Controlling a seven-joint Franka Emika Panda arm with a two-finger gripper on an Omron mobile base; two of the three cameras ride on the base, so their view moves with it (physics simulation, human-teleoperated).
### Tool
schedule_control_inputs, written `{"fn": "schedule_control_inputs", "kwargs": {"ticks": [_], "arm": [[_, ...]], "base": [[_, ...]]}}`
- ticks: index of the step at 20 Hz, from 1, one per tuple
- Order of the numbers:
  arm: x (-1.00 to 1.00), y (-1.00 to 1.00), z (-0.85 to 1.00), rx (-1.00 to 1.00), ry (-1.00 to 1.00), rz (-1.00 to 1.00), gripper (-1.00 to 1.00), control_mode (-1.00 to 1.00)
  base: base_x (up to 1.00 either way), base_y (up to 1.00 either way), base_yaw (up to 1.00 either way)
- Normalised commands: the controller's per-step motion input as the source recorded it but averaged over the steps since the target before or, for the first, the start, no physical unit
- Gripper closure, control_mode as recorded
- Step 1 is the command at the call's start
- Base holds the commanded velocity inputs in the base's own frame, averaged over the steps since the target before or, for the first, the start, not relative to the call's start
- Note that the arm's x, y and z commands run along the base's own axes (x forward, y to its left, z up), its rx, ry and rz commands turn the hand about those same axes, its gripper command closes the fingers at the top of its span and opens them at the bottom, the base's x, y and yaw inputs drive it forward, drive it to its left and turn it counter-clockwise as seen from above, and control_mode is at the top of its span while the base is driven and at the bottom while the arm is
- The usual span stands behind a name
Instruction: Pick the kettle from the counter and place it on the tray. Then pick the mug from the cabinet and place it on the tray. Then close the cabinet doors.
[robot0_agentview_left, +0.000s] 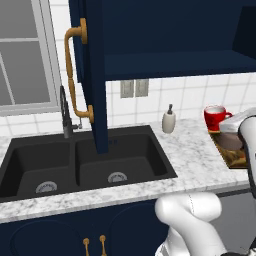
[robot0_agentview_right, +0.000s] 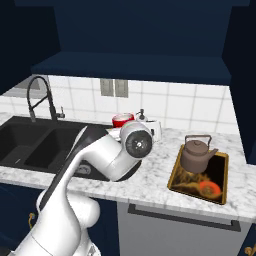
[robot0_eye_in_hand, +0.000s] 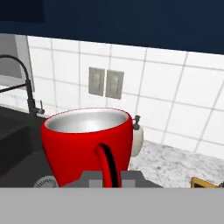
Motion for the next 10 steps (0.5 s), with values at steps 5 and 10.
{"fn": "schedule_control_inputs", "kwargs": {"ticks": [5, 10], "arm": [[0.0, -0.51, -0.46, -0.04, -0.1, -0.02, 1.0, -1.0], [0.0, -0.98, -0.04, 0.0, 0.03, 0.1, 1.0, -1.0]], "base": [[0.0, 0.0, 0.0], [0.0, 0.0, 0.0]]}}
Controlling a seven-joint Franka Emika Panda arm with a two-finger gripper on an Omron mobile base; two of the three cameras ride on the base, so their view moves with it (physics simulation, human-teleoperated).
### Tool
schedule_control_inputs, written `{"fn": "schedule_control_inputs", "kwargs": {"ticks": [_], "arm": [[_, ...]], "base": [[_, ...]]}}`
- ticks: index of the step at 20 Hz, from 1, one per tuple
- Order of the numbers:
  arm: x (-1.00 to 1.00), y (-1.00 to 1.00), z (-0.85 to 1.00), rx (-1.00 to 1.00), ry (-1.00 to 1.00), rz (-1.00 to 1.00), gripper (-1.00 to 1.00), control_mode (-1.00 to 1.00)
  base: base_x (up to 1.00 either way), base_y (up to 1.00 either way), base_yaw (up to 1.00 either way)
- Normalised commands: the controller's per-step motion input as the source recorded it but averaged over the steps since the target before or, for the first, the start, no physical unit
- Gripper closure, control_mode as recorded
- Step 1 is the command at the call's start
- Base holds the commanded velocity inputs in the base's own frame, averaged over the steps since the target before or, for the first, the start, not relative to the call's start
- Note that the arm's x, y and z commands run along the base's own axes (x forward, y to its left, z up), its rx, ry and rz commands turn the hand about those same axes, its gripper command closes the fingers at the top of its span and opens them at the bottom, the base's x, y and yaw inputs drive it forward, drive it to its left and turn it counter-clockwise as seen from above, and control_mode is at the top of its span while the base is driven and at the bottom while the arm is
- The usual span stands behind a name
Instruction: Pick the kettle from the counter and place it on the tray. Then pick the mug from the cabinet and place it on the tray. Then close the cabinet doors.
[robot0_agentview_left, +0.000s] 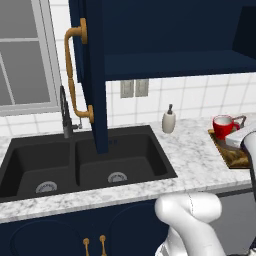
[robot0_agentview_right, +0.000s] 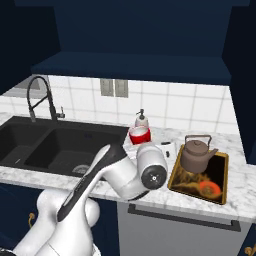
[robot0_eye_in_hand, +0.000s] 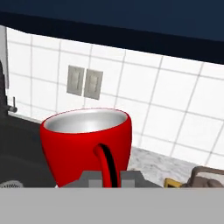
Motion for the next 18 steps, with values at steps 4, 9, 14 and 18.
{"fn": "schedule_control_inputs", "kwargs": {"ticks": [4, 9, 14, 18], "arm": [[0.0, -1.0, -0.18, 0.0, 0.11, 0.15, 1.0, -1.0], [-0.02, -0.96, -0.5, 0.0, 0.05, 0.08, 1.0, -1.0], [0.0, -0.88, -0.57, 0.0, 0.0, 0.0, 1.0, -1.0], [0.0, -0.72, -0.66, 0.0, 0.0, 0.0, 1.0, -1.0]], "base": [[0.0, 0.0, 0.0], [0.0, 0.0, 0.0], [0.0, 0.0, 0.0], [0.0, 0.0, 0.0]]}}
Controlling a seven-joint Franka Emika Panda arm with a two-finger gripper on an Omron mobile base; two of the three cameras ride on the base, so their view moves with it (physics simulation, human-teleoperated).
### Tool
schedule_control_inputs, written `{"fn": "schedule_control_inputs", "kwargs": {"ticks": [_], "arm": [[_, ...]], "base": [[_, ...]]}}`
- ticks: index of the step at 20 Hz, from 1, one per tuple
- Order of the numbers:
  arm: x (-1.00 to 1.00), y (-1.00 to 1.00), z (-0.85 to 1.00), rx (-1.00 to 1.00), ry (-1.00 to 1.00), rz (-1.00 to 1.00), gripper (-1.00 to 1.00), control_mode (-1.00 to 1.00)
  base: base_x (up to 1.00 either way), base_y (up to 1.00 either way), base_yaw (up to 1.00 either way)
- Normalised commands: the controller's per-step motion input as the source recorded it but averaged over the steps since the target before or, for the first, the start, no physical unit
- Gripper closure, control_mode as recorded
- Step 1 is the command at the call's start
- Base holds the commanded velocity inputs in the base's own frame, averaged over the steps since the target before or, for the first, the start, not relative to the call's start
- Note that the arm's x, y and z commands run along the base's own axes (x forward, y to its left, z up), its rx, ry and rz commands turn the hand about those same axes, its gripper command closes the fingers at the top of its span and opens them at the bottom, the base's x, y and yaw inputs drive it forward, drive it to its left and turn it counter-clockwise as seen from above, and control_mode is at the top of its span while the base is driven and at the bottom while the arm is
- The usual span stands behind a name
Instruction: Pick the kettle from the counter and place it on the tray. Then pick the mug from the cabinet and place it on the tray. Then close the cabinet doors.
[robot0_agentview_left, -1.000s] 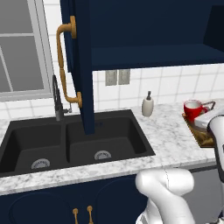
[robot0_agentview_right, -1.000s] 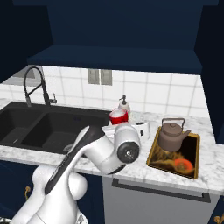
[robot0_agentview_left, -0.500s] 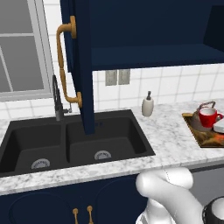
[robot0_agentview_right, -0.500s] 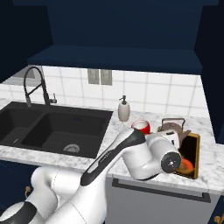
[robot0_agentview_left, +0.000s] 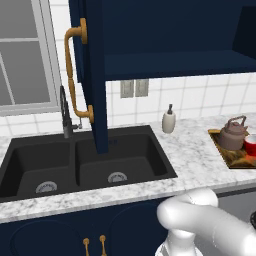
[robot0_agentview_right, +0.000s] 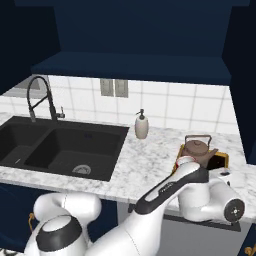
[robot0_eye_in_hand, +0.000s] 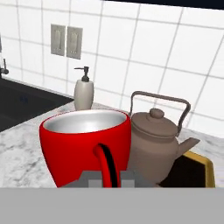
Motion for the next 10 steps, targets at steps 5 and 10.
{"fn": "schedule_control_inputs", "kwargs": {"ticks": [5, 10], "arm": [[0.0, -0.21, -0.69, 0.0, 0.0, 0.0, 1.0, -1.0], [0.02, 0.0, -0.5, 0.0, -0.03, 0.0, 1.0, -1.0]], "base": [[0.0, 0.0, 0.0], [0.0, 0.0, 0.0]]}}
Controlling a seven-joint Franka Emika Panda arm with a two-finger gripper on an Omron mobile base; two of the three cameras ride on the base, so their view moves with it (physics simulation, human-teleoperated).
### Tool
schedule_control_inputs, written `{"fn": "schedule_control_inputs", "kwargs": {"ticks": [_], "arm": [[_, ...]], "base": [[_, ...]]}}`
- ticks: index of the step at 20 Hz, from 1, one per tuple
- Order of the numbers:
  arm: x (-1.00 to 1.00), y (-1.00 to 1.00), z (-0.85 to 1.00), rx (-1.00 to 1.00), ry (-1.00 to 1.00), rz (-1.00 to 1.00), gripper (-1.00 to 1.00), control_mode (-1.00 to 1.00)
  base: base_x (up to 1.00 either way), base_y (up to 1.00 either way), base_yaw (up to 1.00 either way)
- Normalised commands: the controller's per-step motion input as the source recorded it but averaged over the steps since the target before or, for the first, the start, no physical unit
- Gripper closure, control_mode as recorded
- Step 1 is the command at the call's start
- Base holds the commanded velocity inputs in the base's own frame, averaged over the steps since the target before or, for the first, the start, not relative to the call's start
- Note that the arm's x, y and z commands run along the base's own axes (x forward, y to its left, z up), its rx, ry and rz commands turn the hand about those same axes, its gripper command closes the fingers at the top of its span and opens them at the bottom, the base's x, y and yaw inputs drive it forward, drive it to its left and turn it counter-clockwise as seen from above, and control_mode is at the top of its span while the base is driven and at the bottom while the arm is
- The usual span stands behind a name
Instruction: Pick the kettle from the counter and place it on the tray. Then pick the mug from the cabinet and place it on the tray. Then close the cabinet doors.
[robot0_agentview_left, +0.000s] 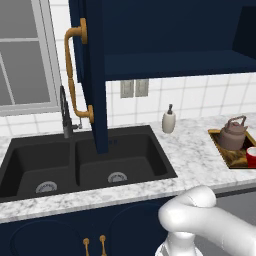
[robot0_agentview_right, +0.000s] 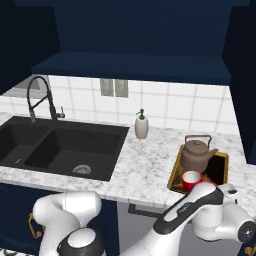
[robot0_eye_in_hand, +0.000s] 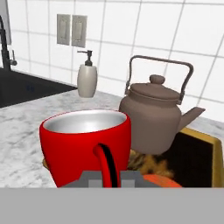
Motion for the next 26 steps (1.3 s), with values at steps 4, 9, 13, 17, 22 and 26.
{"fn": "schedule_control_inputs", "kwargs": {"ticks": [4, 9, 13, 17, 22, 26], "arm": [[0.16, 0.0, -0.11, 0.08, -0.03, 0.0, 1.0, -1.0], [0.35, 0.01, -0.05, 0.15, 0.0, 0.0, 1.0, -1.0], [0.28, 0.0, -0.29, 0.1, 0.0, -0.03, 1.0, -1.0], [0.21, 0.0, -0.39, 0.02, -0.02, -0.04, 1.0, -1.0], [0.34, 0.0, -0.22, 0.01, -0.07, -0.05, 1.0, -1.0], [0.31, 0.0, -0.23, 0.02, -0.04, -0.01, 1.0, -1.0]], "base": [[0.0, 0.0, 0.0], [0.0, 0.0, 0.0], [0.0, 0.0, 0.0], [0.0, 0.0, 0.0], [0.0, 0.0, 0.0], [0.0, 0.0, 0.0]]}}
